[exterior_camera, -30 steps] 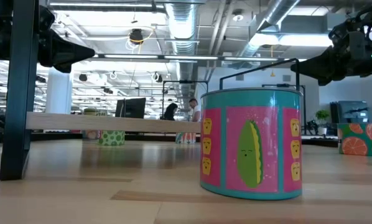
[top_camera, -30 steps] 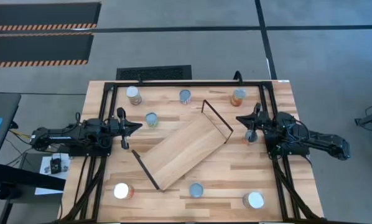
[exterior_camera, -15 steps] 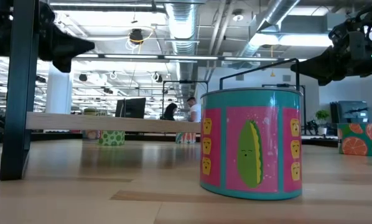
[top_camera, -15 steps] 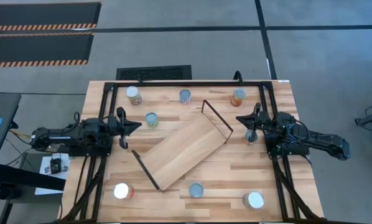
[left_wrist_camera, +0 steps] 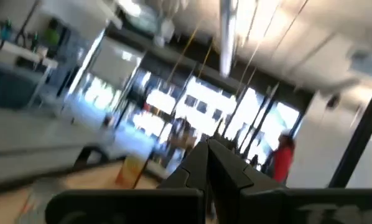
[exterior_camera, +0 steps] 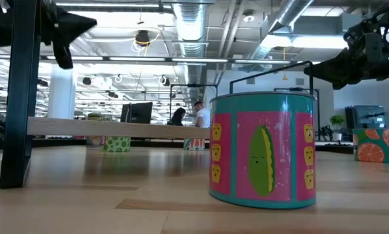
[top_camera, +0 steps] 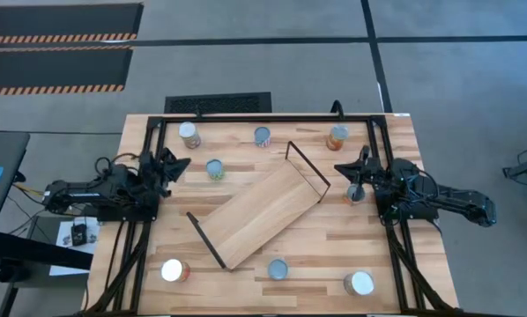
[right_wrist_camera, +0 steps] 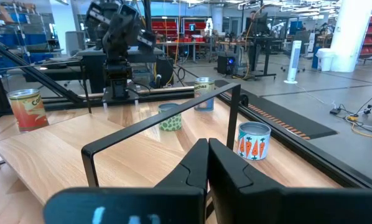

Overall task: Pick and place cans onto a shelf
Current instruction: Put the top canned peas on the shelf

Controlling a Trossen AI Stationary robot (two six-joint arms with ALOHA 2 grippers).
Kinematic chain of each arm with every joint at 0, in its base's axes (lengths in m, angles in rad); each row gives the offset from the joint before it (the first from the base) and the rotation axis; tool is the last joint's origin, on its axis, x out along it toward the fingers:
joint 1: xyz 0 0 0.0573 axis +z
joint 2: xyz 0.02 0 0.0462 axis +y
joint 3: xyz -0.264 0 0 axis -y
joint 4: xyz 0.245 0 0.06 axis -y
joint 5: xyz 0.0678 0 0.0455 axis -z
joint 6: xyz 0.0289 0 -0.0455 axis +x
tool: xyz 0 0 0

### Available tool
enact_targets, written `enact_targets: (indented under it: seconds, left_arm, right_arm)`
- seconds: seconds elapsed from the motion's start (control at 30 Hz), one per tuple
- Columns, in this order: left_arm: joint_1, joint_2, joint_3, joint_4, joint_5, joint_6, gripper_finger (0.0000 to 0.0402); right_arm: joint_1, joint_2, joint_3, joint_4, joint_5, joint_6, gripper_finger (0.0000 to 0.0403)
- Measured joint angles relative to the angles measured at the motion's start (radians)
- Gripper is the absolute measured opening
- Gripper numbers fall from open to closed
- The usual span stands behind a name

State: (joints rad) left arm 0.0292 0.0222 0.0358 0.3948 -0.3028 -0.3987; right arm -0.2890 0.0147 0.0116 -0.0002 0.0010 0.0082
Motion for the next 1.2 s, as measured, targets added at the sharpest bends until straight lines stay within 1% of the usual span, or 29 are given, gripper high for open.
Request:
enact_targets:
  seconds: [0.07,0.1,0.17,0.27,0.4,0.57,0.67,0.73,0.83,0.9,0.93,1.03,1.2]
  left_arm:
    - [-0.001,0.000,0.003,0.072,0.012,0.015,0.0000]
    - [-0.004,-0.001,0.015,0.077,0.017,0.017,0.0000]
    - [-0.012,0.009,0.068,0.010,0.029,0.023,0.0000]
    - [-0.021,0.049,0.201,-0.239,0.030,0.032,0.0000]
    - [-0.021,0.163,0.403,-0.550,0.038,0.015,0.0000]
    - [-0.021,0.351,0.650,-0.907,0.083,0.009,0.0000]
    - [-0.022,0.487,0.770,-1.079,0.084,0.006,0.0000]
    - [-0.022,0.577,0.828,-1.167,0.081,0.010,0.0000]
    - [-0.020,0.701,0.879,-1.248,0.049,0.012,0.0000]
    - [-0.001,0.784,0.894,-1.261,0.029,-0.010,0.0000]
    - [0.014,0.819,0.898,-1.259,0.042,-0.020,0.0000]
    - [0.076,0.923,0.898,-1.262,0.127,-0.012,0.0000]
    - [0.208,1.091,0.898,-1.265,0.244,0.092,0.0000]
  right_arm:
    - [0.000,0.000,0.000,0.000,0.000,0.000,0.0033]
    - [0.000,0.000,0.000,0.000,0.000,0.000,0.0033]
    - [0.000,0.000,0.000,0.000,0.000,0.000,0.0033]
    - [0.000,0.000,0.000,0.000,0.000,0.000,0.0033]
    - [0.000,0.000,0.000,0.000,0.000,0.000,0.0033]
    - [0.000,0.000,0.000,0.000,0.000,0.000,0.0033]
    - [0.000,0.000,0.000,0.000,0.000,0.000,0.0033]
    - [0.000,0.000,0.000,0.000,0.000,0.000,0.0033]
    - [0.000,0.000,0.000,0.000,0.000,0.000,0.0033]
    - [0.000,0.000,0.000,0.000,0.000,0.000,0.0033]
    - [0.000,0.000,0.000,0.000,0.000,0.000,0.0033]
    - [0.000,0.000,0.000,0.000,0.000,0.000,0.0033]
    - [0.000,0.000,0.000,0.000,0.000,0.000,0.0033]
